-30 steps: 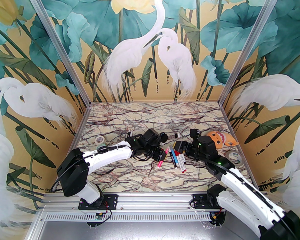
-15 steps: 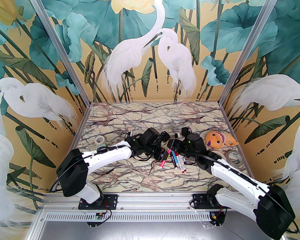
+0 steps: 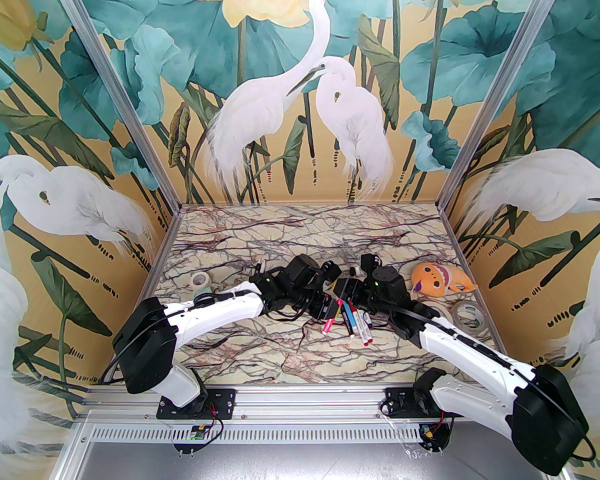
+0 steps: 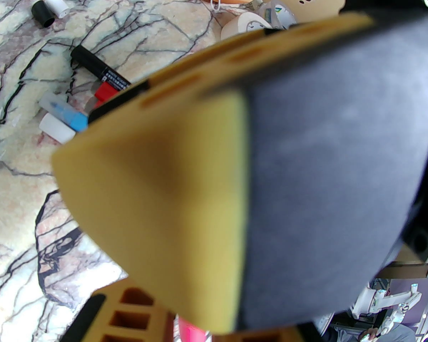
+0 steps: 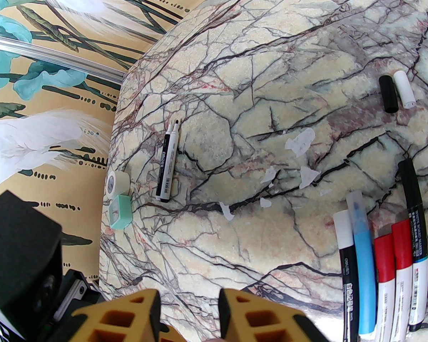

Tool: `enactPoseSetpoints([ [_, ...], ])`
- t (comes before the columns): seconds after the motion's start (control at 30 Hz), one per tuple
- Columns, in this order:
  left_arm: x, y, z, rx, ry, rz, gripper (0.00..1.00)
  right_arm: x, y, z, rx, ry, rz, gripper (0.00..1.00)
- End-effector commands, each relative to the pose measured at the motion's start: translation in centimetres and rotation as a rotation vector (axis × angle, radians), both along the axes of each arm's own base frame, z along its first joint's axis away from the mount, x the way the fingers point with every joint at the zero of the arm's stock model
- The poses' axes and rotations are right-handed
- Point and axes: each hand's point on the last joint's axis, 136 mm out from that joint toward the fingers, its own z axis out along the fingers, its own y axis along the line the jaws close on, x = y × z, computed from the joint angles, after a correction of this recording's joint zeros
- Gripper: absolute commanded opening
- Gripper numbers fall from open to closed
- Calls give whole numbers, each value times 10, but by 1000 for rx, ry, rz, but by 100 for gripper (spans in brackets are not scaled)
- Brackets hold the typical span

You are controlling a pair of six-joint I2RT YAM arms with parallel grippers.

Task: Open the pen caps

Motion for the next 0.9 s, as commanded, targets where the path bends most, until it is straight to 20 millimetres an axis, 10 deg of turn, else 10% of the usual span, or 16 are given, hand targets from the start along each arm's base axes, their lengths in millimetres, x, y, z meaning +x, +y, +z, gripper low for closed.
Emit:
enactPoseSetpoints([
  [0.0,4,-1,15,-42,-18,12,21,3,2,8,14,-14,-11,30],
  [0.87,-9,0,17,-137,13,4,35,6,0,30,66,-46,-42,15],
])
